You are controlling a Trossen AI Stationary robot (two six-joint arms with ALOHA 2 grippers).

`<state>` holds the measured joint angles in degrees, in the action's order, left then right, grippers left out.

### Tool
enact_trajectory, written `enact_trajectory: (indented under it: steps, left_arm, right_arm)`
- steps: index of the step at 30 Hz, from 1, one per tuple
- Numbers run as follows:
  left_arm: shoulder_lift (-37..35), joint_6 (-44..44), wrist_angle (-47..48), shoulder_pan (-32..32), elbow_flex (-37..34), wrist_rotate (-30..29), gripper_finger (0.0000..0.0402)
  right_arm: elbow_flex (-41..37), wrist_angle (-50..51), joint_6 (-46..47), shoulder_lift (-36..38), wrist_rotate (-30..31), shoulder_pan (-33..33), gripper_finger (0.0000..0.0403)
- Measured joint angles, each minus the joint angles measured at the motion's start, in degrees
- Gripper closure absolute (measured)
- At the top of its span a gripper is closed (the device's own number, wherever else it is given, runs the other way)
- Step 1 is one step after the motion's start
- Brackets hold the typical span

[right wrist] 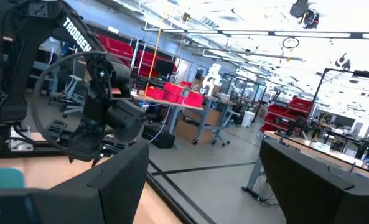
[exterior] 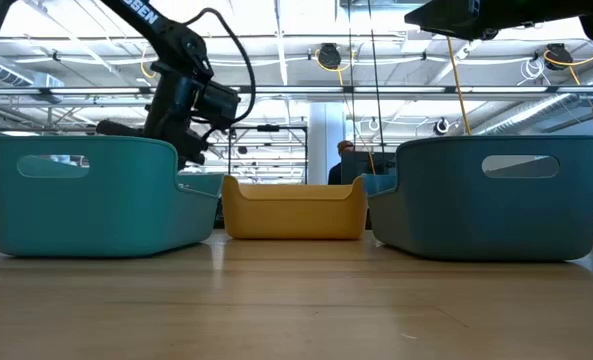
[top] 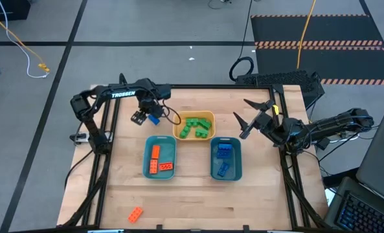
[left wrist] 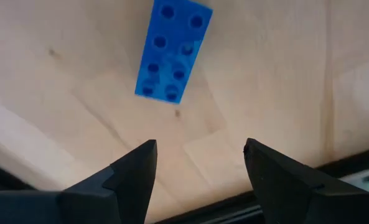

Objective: Sort & place blocks by color
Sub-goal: Put the blue game piece into the blue bin

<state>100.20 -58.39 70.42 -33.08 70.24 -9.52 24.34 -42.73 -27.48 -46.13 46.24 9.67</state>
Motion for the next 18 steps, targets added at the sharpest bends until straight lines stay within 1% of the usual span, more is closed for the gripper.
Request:
enact_trajectory:
  steps: [5, 9, 14, 18]
  left_arm:
    - [0.0, -0.53, -1.48, 1.12, -0.54, -1.01, 0.0128]
    - [0.0, -0.82, -4.72, 1.05, -0.54, -1.01, 0.0089]
    - [0.0, -3.22, -8.9, 0.86, -1.51, -1.01, 0.0042]
    - [-0.02, -3.59, -10.91, 0.9, -4.11, -0.96, 0.0026]
  right_arm:
    - [0.0, 2.04, 1.91, -0.02, 0.04, 0.04, 0.0103]
    - [0.0, 2.57, 2.72, 0.0, 0.04, 0.04, 0.0103]
    - [0.0, 2.65, 2.73, 0.0, 0.07, 0.04, 0.0103]
    - [0.0, 2.77, 1.91, 0.0, 0.09, 0.04, 0.0103]
